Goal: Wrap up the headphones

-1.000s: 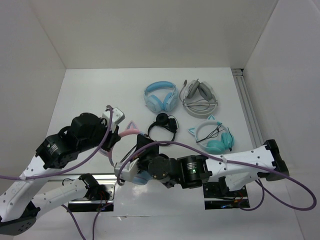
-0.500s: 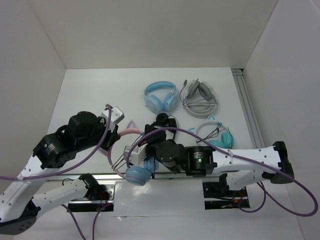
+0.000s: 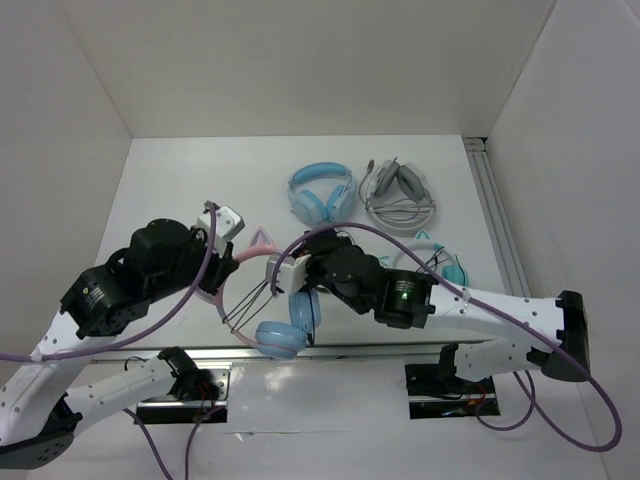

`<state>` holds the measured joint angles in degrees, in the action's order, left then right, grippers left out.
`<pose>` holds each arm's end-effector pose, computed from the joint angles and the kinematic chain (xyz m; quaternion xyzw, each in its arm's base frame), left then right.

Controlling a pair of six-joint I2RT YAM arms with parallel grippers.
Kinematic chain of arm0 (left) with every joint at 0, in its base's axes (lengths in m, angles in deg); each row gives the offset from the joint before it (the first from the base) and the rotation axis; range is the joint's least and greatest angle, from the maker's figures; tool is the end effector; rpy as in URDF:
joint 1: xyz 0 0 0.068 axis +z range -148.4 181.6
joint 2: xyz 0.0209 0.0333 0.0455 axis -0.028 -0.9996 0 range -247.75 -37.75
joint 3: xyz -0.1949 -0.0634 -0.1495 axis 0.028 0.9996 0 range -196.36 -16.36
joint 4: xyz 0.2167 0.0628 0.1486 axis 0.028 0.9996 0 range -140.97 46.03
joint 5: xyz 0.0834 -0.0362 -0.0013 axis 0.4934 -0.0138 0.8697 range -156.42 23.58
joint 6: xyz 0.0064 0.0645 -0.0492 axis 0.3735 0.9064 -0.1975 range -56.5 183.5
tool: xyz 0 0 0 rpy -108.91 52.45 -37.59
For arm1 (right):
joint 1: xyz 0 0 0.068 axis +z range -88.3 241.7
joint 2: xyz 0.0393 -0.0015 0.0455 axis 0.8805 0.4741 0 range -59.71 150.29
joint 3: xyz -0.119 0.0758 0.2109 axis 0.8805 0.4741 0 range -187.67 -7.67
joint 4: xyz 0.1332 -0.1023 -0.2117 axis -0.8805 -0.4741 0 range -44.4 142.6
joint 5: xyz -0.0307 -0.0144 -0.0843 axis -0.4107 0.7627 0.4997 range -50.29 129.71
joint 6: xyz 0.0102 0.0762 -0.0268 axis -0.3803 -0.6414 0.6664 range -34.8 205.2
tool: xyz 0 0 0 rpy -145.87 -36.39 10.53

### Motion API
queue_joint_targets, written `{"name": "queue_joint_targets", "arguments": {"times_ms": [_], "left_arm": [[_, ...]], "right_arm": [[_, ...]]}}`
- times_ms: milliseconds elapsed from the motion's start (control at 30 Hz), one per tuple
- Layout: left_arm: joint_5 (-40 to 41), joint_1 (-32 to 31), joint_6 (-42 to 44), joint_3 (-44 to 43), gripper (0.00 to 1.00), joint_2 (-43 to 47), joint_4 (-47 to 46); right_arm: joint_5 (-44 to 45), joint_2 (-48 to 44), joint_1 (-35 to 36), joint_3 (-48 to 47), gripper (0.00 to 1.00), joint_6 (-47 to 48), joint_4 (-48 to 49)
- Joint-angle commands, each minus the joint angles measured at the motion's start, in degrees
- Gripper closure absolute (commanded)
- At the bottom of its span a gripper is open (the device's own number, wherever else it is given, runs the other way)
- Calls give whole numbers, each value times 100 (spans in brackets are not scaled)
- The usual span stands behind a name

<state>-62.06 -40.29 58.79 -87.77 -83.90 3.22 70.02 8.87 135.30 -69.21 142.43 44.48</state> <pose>0.1387 -0.1172 0.3825 0.2561 0.8219 -0.1708 0.4792 0.1248 0.2977 0.3339 -0.6310 0.4634 -0.1220 0.6101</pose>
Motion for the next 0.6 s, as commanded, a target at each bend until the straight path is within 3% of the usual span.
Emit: {"name": "queue_joint_targets", "arguments": {"times_ms": [0,567], "left_arm": [[-172,-21,102,-390,100,141,407],[425,-21,-4,-285,100,72,408]], "right_arm": [[274,-231,-504,-7,78,-282,329],[-183,-64,-1103,124,74,-564,574]]}}
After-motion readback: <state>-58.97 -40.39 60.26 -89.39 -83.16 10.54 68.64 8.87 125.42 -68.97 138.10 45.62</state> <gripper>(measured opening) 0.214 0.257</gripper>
